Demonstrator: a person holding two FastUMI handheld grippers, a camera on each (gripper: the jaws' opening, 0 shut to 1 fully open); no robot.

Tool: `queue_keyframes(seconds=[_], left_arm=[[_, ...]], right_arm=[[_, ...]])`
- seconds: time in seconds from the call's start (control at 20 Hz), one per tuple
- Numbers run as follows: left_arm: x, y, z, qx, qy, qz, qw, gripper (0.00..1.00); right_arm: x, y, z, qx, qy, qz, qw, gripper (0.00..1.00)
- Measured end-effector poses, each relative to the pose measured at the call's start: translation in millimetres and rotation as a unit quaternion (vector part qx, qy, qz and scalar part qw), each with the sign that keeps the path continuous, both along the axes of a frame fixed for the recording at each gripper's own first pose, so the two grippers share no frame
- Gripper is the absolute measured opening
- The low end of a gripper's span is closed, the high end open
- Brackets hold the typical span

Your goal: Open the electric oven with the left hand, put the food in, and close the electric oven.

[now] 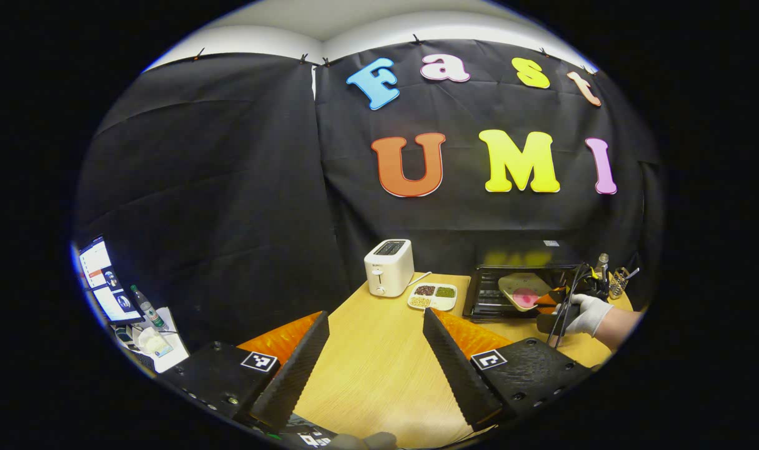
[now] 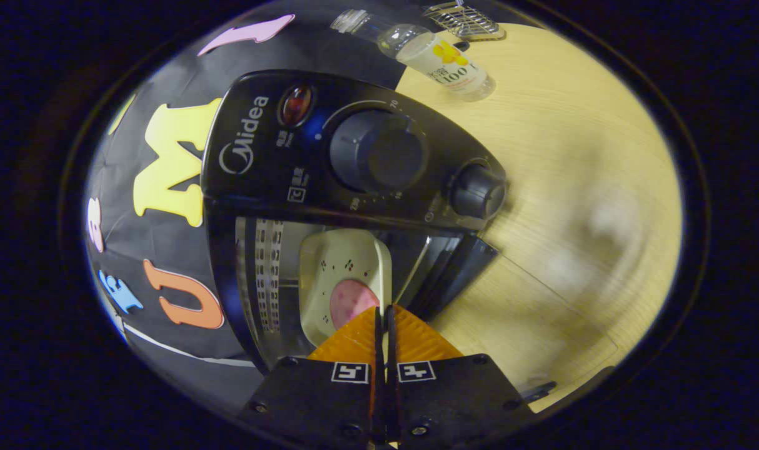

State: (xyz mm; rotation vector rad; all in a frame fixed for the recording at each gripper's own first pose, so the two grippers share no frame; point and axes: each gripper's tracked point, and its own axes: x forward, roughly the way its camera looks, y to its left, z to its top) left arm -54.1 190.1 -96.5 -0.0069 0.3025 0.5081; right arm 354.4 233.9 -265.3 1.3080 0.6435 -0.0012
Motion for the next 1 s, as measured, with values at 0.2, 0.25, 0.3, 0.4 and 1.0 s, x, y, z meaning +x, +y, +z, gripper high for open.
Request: queue_keyframes(seconds=[0.2,0.25,0.3,0.4,1.0], left_arm=[[-5,4,-4,-0.008,0.003,0.010,1.000,0.97],[-6,5,-3,-0.009,0.003,0.011,1.000,0.97],[-7,5,-1,-0.007,0.000,0.011,1.000,0.97],[-10,8,1,-0.004,-0.005,0.009,1.000,0.97],[-15,-9,-9,-0.021,-0.032,-0.070,0.997,0.97]], right_arm=[[12,4,4,0.006,-0.025,0.011,1.000,0.08],[12,6,1,0.003,-0.023,0.017,1.000,0.06],[9,8,5,0.010,-0.030,0.017,0.999,0.13],[6,1,12,0.015,-0.037,0.010,0.999,0.21],[-102,-48,110,-0.169,-0.176,0.062,0.968,0.61]])
